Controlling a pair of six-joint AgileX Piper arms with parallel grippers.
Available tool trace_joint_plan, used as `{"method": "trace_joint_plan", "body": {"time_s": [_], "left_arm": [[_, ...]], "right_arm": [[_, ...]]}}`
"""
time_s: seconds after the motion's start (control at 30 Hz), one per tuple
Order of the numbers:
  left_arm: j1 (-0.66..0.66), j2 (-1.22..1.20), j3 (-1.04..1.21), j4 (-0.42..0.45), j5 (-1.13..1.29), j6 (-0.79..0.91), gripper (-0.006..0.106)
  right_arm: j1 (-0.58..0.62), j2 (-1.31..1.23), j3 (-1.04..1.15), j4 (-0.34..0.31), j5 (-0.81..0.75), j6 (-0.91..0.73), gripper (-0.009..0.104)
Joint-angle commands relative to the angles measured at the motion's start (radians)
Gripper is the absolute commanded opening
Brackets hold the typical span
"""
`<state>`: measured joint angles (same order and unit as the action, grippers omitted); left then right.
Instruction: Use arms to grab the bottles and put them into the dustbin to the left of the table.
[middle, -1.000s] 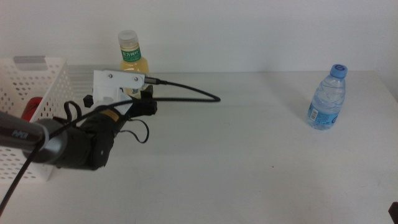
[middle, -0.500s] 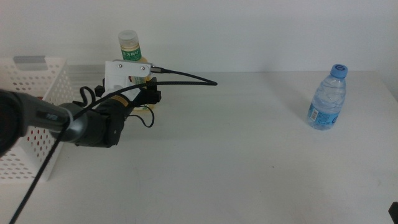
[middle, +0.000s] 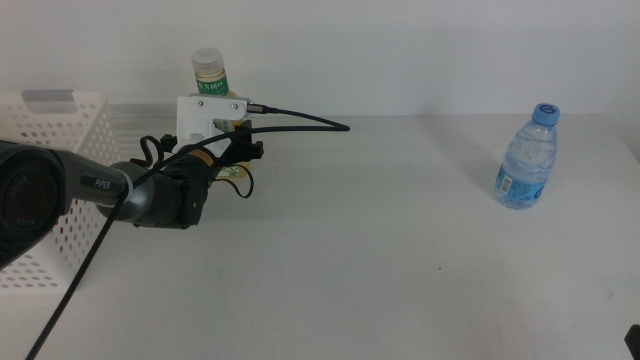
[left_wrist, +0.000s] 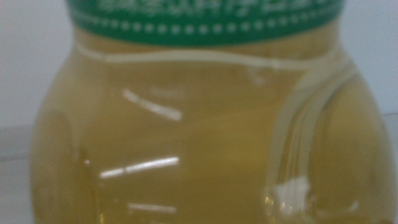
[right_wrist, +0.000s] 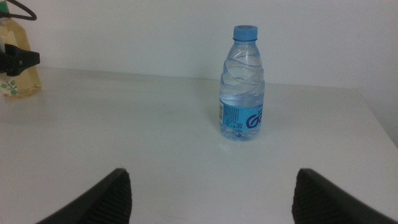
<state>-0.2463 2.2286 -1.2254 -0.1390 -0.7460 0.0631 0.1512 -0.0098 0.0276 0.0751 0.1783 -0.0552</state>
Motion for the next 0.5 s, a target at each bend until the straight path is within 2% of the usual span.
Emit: {"method": "trace_joint_plan", "body": {"time_s": [0.0,0.03,0.07,0.13,0.47], "left_arm": [[0.0,-0.061,-0.03,0.006,-0.075,-0.023,0.035],[0.0,-0.062,-0.03,0.006,-0.075,-0.023,0.024],[0.0,-0.068,-0.029,0.006,-0.064,-0.023,0.008],[0.0,-0.092,-0.027,0.008,-0.022,-0.023,-0.002],[0.0,-0.293,0.183,0.02,-0.022,-0.022,0.009]], "right_arm": [[-0.007,-0.028,-0.007,-0.011,-0.076,-0.005,0.068],[-0.007,-0.028,-0.007,-0.011,-0.076,-0.005,0.068],[-0.007,-0.028,-0.007,-0.011,-0.076,-0.005,0.068],[-0.007,-0.028,-0.007,-0.011,-0.076,-0.005,0.068],[-0.007,-0.028,-0.007,-0.011,-0.076,-0.005,0.068]]}}
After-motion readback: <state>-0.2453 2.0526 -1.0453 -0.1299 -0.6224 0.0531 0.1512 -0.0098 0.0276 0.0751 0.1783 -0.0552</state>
